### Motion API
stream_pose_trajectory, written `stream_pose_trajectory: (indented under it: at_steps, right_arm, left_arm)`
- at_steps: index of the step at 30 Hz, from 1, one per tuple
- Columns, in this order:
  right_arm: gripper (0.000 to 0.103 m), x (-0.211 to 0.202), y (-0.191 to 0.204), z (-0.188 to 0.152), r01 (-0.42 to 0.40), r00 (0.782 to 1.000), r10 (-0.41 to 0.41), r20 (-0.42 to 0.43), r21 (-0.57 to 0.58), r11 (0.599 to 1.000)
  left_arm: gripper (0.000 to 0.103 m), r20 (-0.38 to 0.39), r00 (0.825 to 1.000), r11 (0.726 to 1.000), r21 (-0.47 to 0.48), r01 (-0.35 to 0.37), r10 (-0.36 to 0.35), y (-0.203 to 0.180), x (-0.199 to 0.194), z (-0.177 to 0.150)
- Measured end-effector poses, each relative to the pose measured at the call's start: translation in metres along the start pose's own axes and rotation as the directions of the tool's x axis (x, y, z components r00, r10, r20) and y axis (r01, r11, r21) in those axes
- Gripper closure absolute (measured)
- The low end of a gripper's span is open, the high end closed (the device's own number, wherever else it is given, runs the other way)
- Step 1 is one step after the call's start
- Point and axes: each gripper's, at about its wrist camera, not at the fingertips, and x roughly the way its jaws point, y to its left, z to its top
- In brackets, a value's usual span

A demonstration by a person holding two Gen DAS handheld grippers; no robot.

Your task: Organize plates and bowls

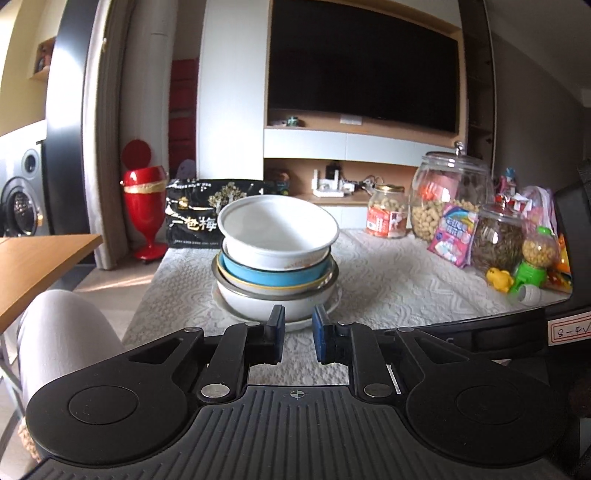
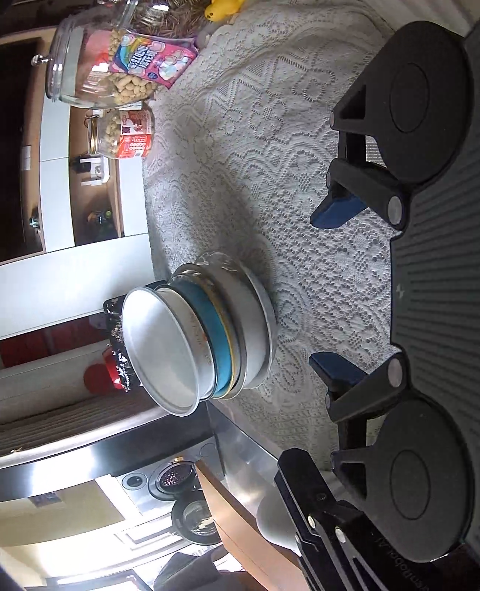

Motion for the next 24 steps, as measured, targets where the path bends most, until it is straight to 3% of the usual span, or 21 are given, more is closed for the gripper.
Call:
stream_pose_trajectory:
  at_steps: [3,7,16,24]
  right_arm:
    - [0.028,-0.014,0.004,-0.004,0.029,0.997,-0.027,0.071,-0.03,0.999]
    - [0.028,-0.027,0.01,-0.01,0.048,0.989,-0.036,0.142,-0.081,0.996]
    - [0.028,-0.025,0.017,-0.014,0.022,0.993,-0.008,0.116,-0.115,0.993]
    - [0.028,-0.027,0.018,-0.015,0.02,0.992,-0.005,0.123,-0.122,0.992]
  left_arm:
    - [0.084,-0.014,1.0,0.999,-0.024,0.026,-0.027,-0.001,-0.001,-0.001]
    - [0.085,-0.074,0.997,0.998,-0.06,-0.033,0.028,0.006,0.004,-0.006]
    - [0.085,-0.132,0.991,0.996,-0.077,-0.048,0.038,0.011,0.01,-0.01]
    - [0.085,-0.131,0.991,0.996,-0.075,-0.048,0.038,0.012,0.008,-0.011]
